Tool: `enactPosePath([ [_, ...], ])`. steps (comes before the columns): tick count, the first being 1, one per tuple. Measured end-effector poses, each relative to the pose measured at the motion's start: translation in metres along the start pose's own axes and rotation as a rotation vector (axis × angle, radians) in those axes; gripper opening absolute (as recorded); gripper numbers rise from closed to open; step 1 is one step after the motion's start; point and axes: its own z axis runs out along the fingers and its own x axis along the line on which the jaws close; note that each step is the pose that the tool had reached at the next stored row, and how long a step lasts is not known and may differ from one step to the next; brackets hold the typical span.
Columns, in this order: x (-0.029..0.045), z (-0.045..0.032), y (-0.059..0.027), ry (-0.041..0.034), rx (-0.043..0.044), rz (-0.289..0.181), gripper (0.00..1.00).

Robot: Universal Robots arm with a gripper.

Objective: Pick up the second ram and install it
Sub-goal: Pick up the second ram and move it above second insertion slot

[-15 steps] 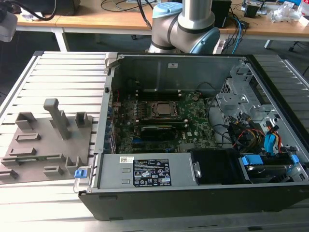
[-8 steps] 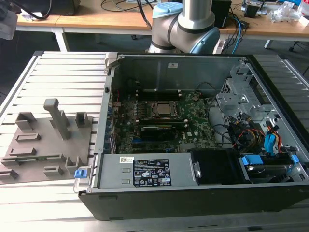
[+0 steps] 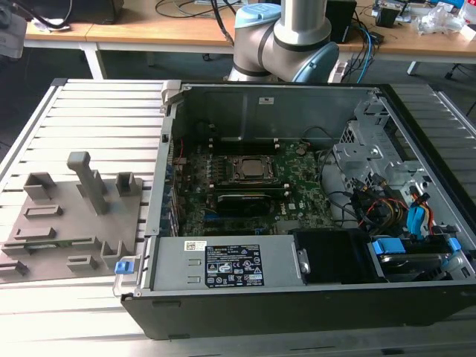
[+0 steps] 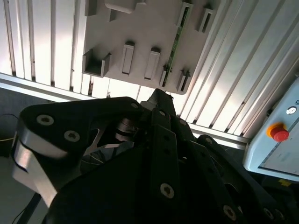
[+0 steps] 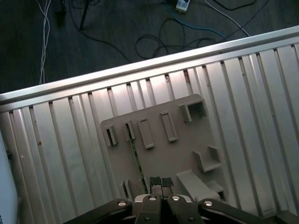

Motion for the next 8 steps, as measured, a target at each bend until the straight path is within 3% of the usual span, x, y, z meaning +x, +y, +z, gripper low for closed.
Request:
enactPosePath([
  [8, -0.0001, 0.0, -0.0005, 0.0025, -0.0013, -0.054, 0.11],
])
